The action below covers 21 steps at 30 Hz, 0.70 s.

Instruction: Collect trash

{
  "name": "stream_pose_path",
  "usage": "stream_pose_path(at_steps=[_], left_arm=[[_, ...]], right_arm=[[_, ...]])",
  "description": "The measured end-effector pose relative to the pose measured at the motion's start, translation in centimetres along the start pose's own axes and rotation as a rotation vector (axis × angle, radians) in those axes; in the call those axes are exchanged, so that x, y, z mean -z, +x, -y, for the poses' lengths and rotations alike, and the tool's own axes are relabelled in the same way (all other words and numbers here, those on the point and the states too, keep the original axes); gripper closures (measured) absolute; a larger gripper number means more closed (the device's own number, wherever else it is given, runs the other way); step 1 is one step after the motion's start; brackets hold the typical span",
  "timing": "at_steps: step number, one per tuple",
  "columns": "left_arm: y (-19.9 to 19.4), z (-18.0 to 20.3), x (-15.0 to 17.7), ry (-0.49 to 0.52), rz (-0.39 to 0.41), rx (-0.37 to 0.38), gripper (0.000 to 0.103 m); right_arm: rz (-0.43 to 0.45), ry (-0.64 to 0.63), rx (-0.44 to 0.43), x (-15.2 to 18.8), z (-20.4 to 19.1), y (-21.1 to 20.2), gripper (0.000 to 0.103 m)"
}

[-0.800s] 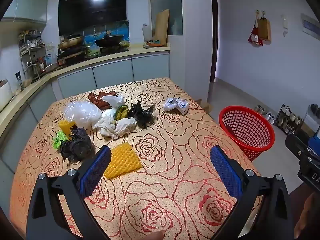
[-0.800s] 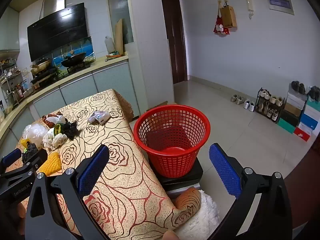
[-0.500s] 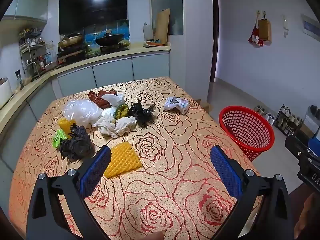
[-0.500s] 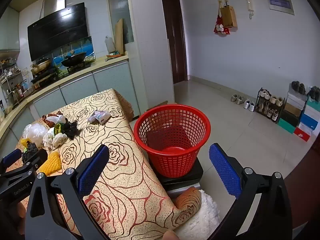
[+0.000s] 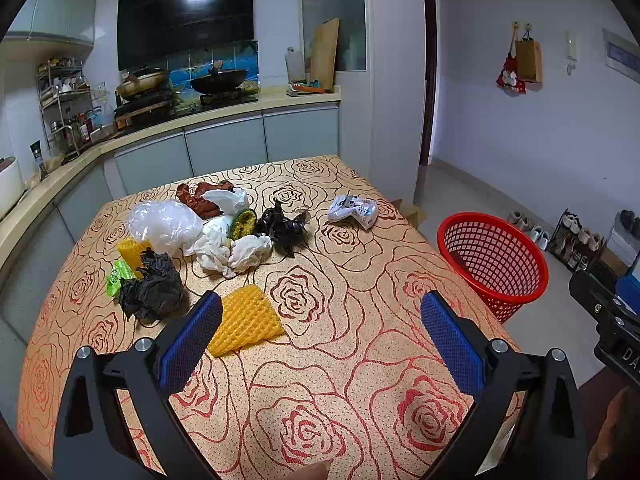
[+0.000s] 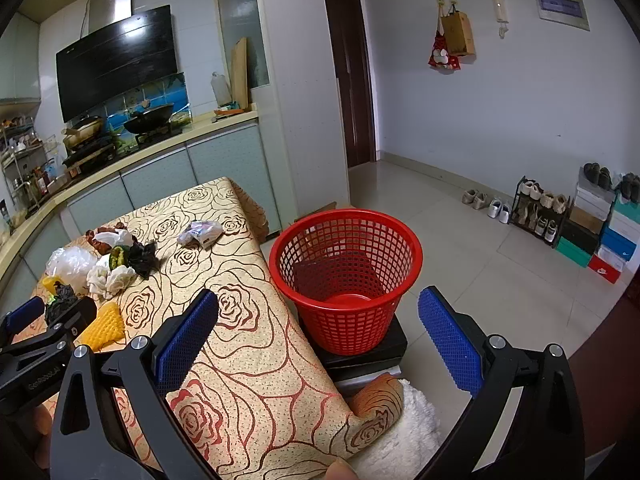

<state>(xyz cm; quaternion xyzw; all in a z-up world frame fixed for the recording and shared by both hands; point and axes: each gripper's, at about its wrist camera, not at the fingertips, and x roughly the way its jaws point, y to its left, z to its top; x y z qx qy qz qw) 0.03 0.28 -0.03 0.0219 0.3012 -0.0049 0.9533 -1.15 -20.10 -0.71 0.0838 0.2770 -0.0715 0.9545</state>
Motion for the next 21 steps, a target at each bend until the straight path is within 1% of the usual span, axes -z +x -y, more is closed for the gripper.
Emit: stream_pose_path(at_steps=[21], left_arm=[[-0.15, -0.03, -0.04, -0.004, 0.005, -0.004, 0.007]], right_arm=[[-0.005, -0.004, -0.004, 0.16, -0.45, 0.11, 0.005]])
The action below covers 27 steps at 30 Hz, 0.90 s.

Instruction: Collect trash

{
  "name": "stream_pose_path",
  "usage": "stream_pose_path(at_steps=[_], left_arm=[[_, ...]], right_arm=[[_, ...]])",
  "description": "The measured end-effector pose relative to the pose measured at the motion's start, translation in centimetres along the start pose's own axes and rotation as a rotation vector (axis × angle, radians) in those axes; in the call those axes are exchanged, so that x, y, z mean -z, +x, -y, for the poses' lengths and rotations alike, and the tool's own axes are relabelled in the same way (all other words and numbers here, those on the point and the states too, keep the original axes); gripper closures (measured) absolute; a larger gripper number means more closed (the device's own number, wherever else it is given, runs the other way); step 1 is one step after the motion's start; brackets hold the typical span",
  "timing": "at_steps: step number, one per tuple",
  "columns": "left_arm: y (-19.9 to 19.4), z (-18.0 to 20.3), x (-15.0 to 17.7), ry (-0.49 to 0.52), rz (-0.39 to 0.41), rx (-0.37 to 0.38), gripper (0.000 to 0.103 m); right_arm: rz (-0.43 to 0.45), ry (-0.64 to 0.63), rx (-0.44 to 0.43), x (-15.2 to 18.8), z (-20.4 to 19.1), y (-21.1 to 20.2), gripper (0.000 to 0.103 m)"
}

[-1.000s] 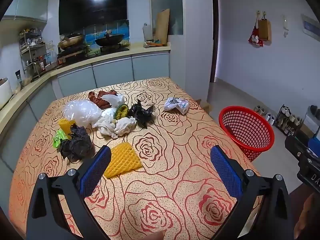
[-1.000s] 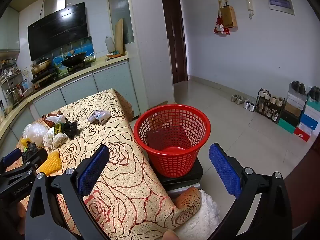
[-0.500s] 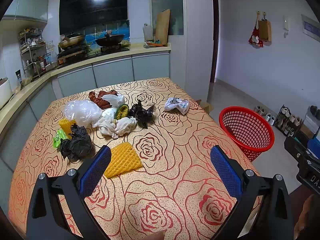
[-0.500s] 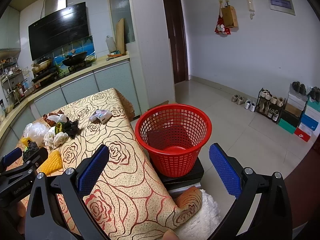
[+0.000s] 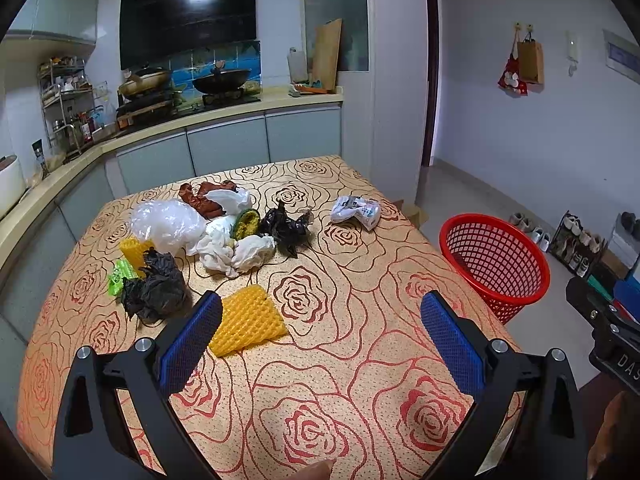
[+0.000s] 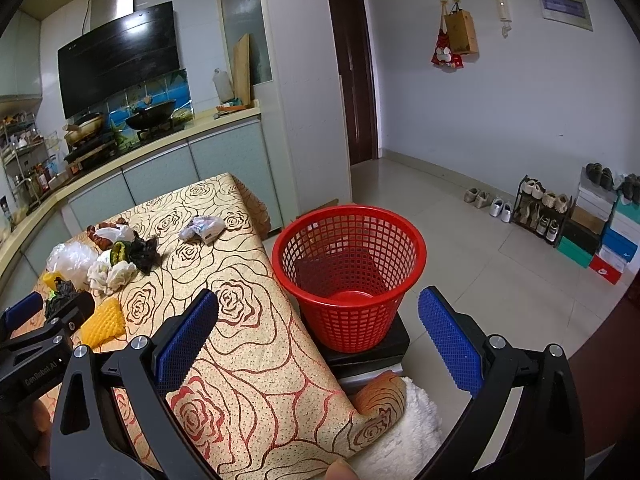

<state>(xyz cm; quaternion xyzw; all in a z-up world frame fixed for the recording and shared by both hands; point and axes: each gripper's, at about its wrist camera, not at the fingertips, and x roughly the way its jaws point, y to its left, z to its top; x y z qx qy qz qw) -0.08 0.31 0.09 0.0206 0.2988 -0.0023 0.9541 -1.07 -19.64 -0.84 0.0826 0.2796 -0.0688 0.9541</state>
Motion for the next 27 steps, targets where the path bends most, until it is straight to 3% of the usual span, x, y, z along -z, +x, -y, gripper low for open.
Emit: stream_pose_path(at_steps=[27], left_arm=[[0.6, -1.8, 0.0, -0.025, 0.012, -0.04, 0.007]], right_arm=[[-0.032, -0.041, -0.038, 0.3, -2.2, 2.0, 0.005]])
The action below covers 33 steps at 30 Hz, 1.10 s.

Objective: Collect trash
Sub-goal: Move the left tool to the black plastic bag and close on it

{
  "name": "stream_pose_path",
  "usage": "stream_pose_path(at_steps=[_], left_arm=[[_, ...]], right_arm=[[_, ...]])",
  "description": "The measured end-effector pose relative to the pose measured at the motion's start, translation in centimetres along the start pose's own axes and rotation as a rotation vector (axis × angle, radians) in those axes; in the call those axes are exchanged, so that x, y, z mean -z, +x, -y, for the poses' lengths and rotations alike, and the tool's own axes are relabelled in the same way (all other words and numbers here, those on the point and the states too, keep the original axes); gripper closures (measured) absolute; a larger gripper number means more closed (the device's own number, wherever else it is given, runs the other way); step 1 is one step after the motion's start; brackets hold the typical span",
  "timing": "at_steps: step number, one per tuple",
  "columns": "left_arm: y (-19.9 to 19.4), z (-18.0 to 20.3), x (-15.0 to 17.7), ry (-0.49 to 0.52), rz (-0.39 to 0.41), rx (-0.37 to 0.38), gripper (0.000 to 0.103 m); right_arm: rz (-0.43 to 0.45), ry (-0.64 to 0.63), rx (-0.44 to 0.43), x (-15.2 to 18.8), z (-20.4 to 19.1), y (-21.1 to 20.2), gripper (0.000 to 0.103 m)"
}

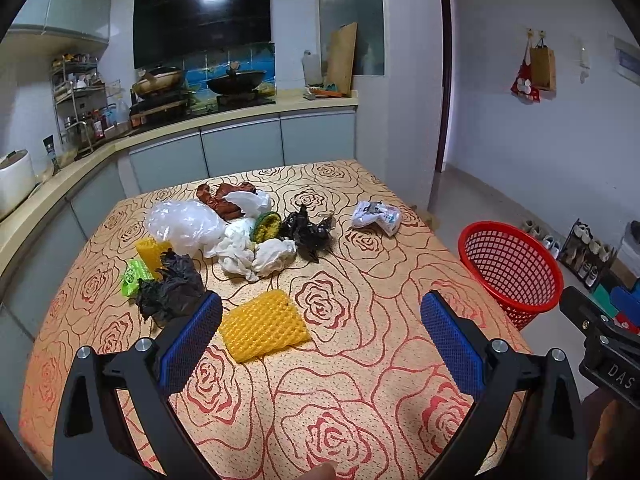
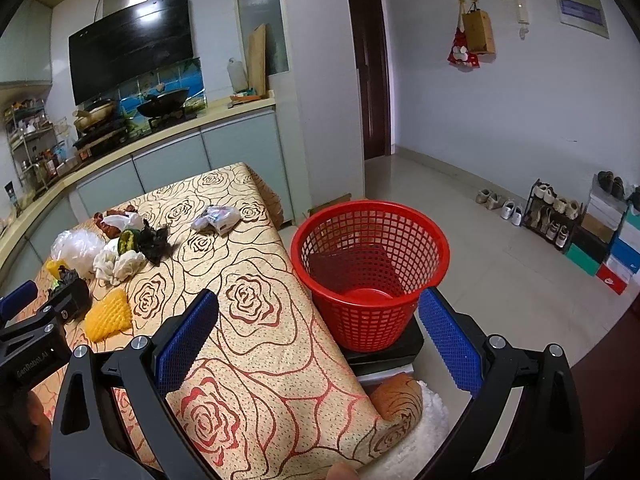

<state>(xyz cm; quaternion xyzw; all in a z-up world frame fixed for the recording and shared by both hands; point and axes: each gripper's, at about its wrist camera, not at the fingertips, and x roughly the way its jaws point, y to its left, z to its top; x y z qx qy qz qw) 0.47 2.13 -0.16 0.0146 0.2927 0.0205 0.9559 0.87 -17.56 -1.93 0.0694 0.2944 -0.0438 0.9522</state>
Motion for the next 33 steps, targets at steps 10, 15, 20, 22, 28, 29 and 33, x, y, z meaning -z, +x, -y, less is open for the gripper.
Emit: stream_pose_path(at_steps=[10, 15, 20, 22, 28, 29, 33], left_arm=[[0.9, -0.9, -0.2, -0.007, 0.001, -0.032, 0.007], [1.1, -1.4, -0.6, -0.014, 0.007, -0.051, 0.007], [1.5, -2.2, -1.0, -0.027, 0.009, -0.079, 0.007], [1.8, -2.5, -1.2, -0.035, 0.004, -0.086, 0.007], [2.8, -4.0, -1.4, -0.06, -0.013, -0.113, 0.007], [2.9, -4.2, -1.5, -0.063, -0.016, -0.119, 0.007], [3.5, -4.9, -1.4, -0.071, -0.031, -0.137, 0.007]], right_arm=[[-0.008, -0.024, -0.019, -0.7, -1.3, 1.4, 0.005], [-0.018, -0.045, -0.034, -1.3, -2.2, 2.2, 0.005], [-0.021, -0.078, -0.06, -2.2, -3.4, 2.9, 0.005], [-0.022, -0.089, -0.072, -2.5, -3.9, 3.2, 0.005], [-0.023, -0.136, -0.109, -3.4, -5.9, 4.2, 0.005], [-0.024, -0.143, -0.115, -3.5, -6.2, 4.4, 0.005], [-0.033, -0.17, -0.149, -3.9, -7.3, 5.1, 0.005]])
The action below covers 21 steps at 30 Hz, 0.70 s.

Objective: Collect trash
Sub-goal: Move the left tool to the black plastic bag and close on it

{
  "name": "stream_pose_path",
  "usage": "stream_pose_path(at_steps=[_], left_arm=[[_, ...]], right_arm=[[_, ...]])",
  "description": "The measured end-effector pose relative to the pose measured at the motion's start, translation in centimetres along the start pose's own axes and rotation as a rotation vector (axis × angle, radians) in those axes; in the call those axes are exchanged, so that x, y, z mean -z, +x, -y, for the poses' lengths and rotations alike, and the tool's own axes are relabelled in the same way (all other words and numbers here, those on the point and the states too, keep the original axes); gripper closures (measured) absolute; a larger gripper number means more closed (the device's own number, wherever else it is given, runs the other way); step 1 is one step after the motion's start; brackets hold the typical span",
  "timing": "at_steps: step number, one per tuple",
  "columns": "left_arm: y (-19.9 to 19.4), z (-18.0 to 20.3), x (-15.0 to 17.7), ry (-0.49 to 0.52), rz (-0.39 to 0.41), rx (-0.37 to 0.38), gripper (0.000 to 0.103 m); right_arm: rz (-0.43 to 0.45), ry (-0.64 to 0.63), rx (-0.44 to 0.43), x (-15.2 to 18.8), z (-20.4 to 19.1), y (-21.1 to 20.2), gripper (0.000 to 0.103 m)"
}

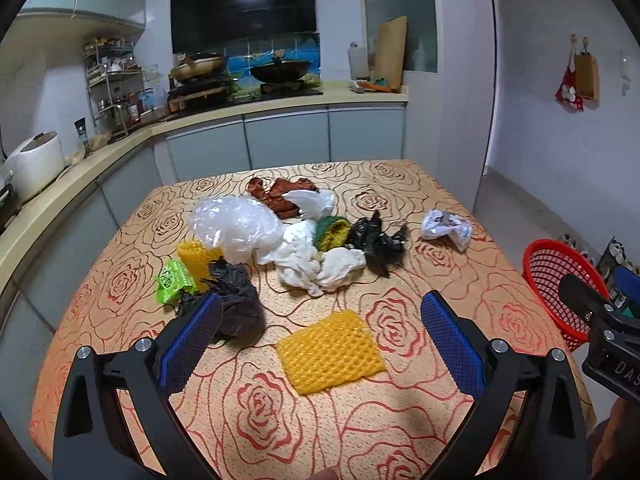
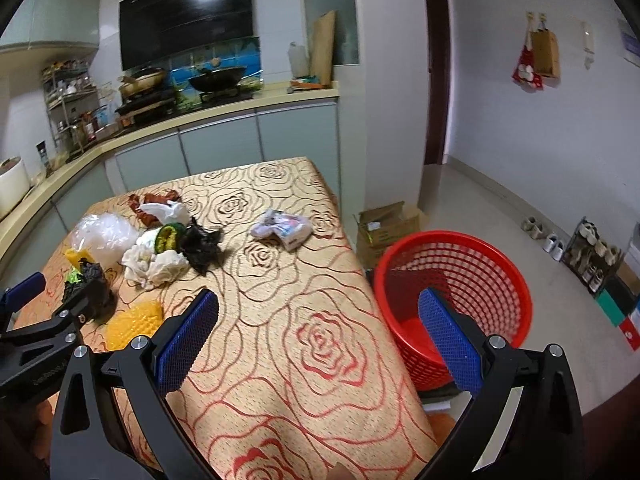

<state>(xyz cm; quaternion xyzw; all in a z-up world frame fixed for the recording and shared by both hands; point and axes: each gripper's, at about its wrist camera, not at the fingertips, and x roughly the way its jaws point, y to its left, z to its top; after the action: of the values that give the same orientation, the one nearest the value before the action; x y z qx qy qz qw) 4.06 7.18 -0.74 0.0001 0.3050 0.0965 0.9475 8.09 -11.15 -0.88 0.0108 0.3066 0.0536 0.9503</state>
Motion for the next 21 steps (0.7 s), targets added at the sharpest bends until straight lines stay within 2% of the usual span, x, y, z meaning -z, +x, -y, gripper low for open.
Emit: stream_pose_path(at_steps=[21], left_arm=[[2.7, -4.0, -1.1, -0.059, -0.036, -0.054, 0.007]], right_arm=[[-0.043, -0.058, -0.086, -1.5, -3.8, 3.5, 0.005]])
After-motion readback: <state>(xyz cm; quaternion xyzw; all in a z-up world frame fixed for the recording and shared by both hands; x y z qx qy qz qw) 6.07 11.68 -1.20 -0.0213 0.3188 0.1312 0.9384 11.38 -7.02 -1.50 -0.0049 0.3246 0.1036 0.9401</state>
